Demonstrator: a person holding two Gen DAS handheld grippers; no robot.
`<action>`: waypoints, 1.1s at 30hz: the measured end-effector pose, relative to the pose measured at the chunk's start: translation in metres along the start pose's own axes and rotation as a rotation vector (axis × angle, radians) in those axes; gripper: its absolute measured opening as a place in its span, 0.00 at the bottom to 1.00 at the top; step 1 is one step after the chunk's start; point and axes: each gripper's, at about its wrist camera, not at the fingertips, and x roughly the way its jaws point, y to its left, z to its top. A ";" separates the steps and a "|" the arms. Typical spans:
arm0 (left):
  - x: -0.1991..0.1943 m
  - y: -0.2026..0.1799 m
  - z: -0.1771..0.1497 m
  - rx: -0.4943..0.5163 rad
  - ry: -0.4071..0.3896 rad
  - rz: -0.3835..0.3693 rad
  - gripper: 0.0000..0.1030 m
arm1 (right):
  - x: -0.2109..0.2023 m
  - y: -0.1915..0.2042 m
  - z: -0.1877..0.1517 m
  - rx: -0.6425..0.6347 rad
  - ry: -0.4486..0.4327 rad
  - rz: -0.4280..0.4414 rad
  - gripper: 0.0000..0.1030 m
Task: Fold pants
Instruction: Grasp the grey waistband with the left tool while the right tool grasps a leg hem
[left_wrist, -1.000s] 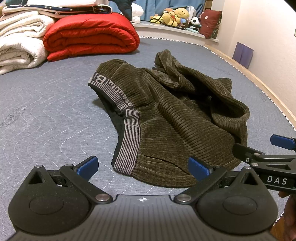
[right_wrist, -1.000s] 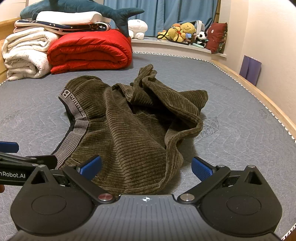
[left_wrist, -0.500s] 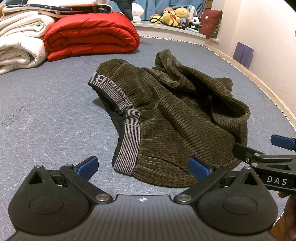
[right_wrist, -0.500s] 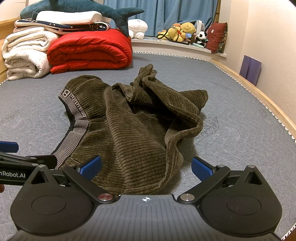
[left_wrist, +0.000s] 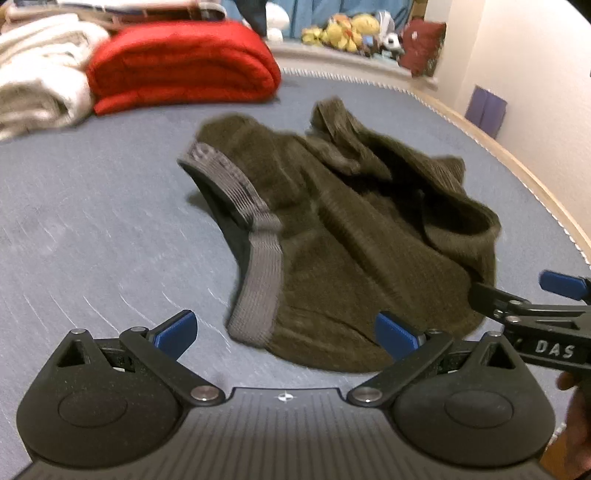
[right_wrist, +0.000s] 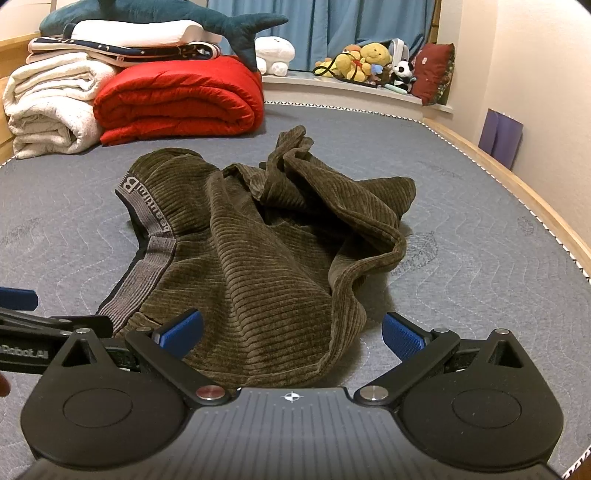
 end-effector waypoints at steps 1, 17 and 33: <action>-0.003 0.004 0.002 -0.002 -0.030 0.025 0.98 | 0.002 -0.002 0.001 0.014 0.003 0.000 0.99; 0.113 0.100 0.039 -0.266 0.117 -0.270 0.29 | 0.064 -0.067 0.027 0.205 0.103 -0.113 0.99; 0.199 0.070 0.043 -0.328 0.096 -0.398 0.70 | 0.134 -0.088 0.007 0.446 0.337 -0.058 0.84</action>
